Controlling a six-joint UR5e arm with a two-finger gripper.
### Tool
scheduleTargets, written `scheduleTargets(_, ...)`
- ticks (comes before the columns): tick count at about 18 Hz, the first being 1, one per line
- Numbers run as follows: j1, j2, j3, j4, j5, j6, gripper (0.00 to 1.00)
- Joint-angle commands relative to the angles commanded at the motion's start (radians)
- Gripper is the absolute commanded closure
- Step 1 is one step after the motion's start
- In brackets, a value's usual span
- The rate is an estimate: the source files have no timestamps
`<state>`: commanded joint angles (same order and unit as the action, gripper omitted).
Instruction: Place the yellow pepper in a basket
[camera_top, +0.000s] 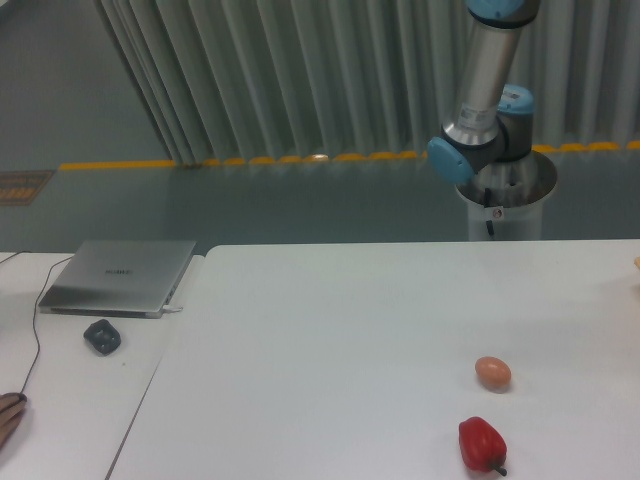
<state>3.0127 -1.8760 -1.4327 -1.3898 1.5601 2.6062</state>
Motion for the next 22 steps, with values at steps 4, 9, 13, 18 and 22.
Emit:
scheduleTargets(4,0.015,-0.031,-0.012,0.049,0.002,0.003,0.55)
scheduleTargets(9,0.029,-0.046,-0.023,0.078,0.002,0.002,0.33)
scheduleTargets(13,0.038,-0.055,-0.018,0.081,-0.002,-0.006,0.00)
scheduleTargets(18,0.038,-0.052,-0.017,0.080,-0.002,-0.009,0.00)
scheduleTargets(22,0.031,-0.046,-0.020,0.078,-0.026,-0.049,0.00)
